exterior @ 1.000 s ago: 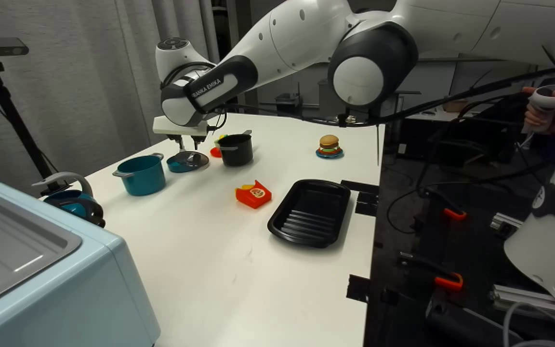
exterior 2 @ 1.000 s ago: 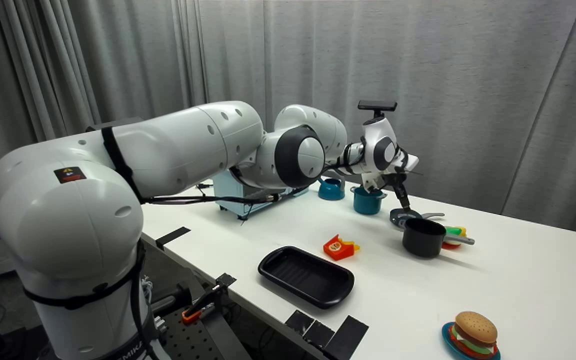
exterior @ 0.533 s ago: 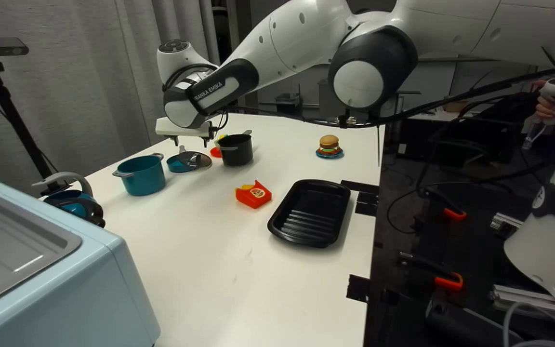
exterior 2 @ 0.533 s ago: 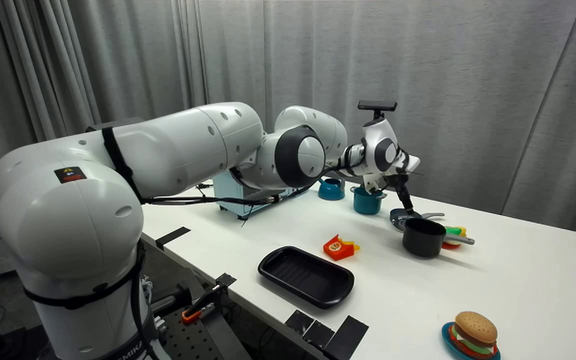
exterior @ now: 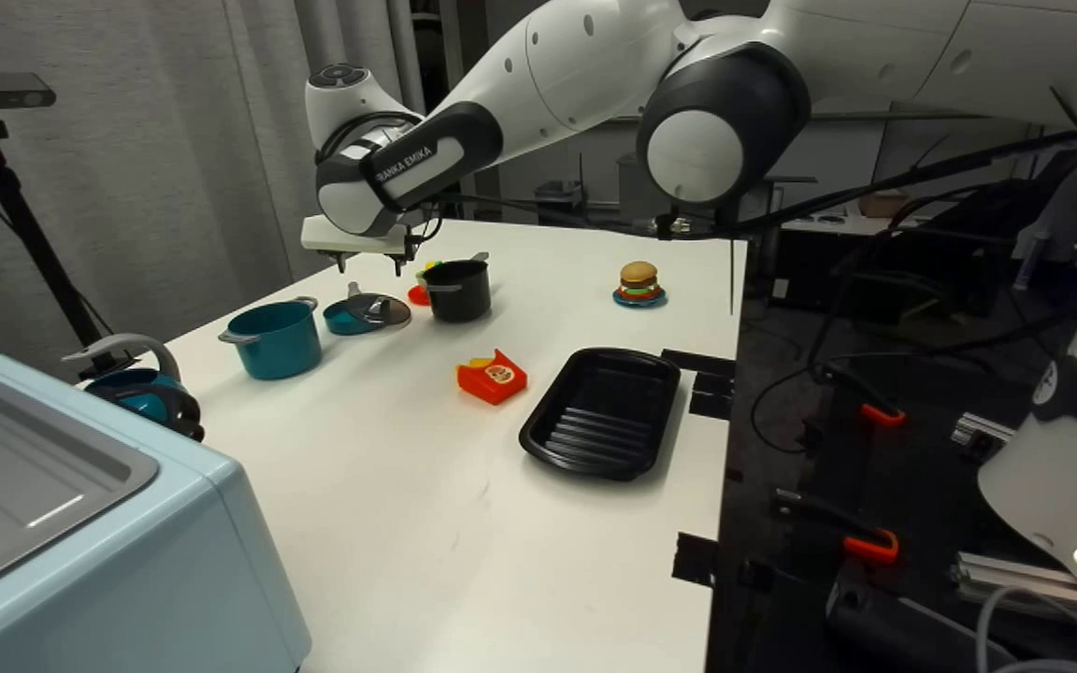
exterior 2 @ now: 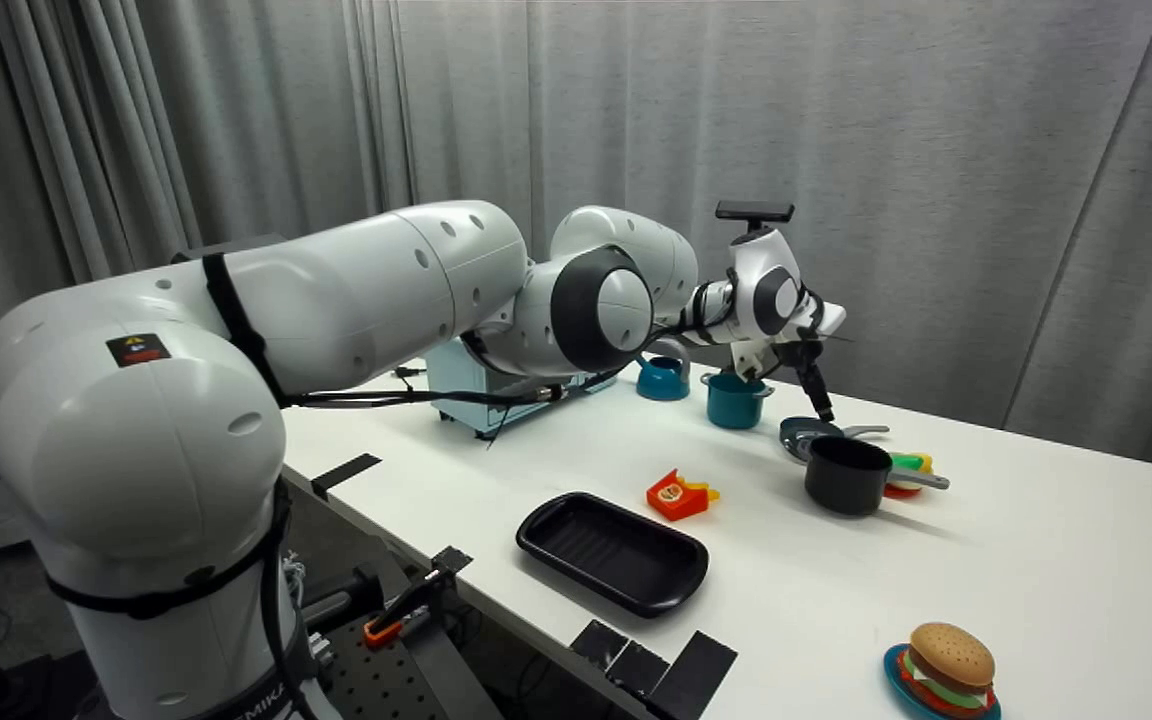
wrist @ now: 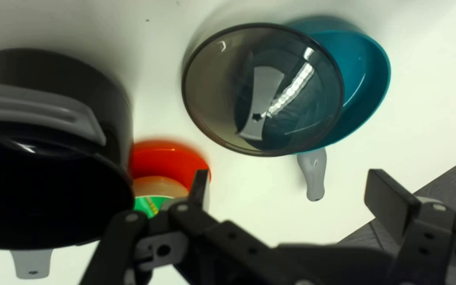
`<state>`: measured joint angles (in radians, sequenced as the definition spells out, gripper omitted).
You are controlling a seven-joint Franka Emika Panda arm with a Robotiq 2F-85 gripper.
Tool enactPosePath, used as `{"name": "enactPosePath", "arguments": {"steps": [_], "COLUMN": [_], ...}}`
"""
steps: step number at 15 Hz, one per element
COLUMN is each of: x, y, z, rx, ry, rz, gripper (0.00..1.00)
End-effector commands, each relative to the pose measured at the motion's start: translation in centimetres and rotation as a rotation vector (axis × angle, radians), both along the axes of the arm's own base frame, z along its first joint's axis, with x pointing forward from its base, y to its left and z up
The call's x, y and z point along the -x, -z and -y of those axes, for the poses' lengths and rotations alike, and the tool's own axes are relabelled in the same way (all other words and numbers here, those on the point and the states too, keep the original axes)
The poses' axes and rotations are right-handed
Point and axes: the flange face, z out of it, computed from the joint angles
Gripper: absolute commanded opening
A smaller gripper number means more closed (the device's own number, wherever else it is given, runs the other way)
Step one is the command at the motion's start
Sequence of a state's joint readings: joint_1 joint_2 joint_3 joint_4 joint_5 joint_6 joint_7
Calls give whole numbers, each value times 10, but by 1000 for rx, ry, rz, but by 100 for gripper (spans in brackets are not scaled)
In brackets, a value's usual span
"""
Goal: Move the lid from the black pot to the pan
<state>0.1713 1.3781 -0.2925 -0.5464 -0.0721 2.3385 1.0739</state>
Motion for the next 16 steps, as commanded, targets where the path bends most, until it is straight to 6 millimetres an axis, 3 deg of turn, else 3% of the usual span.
{"name": "enactPosePath", "arguments": {"steps": [1, 2, 16], "x": [-3, -1, -2], "y": [-18, -6, -11], "z": [6, 2, 4], "rx": [-20, -1, -2], "ry": [-2, 3, 5], "rz": [1, 5, 10], "gripper": [100, 100, 100]}}
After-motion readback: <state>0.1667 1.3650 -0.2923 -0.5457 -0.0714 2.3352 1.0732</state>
